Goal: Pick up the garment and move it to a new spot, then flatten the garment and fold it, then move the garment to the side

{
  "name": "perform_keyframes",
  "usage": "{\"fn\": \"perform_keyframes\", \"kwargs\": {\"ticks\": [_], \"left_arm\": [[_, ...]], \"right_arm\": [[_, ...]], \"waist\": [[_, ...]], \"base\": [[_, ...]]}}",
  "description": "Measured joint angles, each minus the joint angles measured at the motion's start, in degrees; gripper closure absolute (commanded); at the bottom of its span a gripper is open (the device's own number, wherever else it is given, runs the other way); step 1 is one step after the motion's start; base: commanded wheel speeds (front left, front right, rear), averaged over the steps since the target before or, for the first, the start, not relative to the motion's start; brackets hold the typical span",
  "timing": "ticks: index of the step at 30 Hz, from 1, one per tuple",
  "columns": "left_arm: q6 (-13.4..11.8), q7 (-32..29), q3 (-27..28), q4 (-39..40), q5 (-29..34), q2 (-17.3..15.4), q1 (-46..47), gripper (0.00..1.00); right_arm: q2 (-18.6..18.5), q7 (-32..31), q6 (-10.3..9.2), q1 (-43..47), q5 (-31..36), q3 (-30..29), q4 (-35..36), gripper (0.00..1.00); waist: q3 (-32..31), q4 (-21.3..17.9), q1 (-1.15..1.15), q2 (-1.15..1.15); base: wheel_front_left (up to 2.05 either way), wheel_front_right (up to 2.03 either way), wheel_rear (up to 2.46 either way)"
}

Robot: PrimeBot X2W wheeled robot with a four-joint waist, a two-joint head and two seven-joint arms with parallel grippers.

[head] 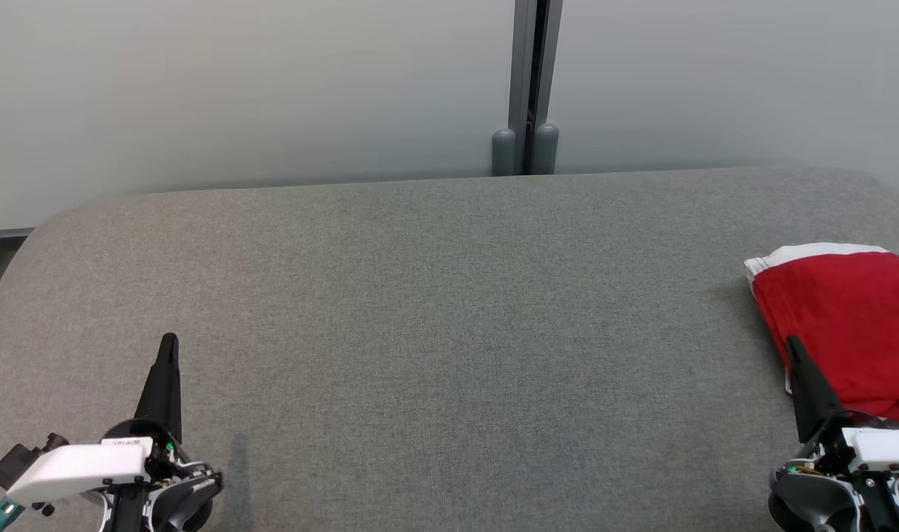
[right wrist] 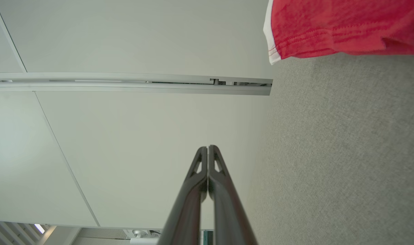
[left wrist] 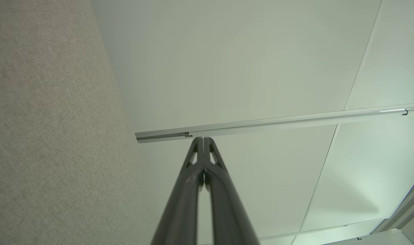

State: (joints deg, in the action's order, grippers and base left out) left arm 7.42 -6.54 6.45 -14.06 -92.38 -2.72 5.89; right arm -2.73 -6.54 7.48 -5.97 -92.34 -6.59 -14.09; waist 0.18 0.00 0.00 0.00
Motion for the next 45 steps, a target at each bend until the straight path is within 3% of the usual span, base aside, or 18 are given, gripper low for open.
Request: {"fn": "perform_keyframes", "kwargs": {"ticks": [45], "left_arm": [[0.00,0.00,0.00,0.01,0.00,0.00,0.00,1.00]], "right_arm": [[0.01,0.00,0.00,0.00,0.00,0.00,0.00,1.00]], "waist": [[0.00,0.00,0.00,0.00]], "base": [[0.00,0.00,0.00]]}}
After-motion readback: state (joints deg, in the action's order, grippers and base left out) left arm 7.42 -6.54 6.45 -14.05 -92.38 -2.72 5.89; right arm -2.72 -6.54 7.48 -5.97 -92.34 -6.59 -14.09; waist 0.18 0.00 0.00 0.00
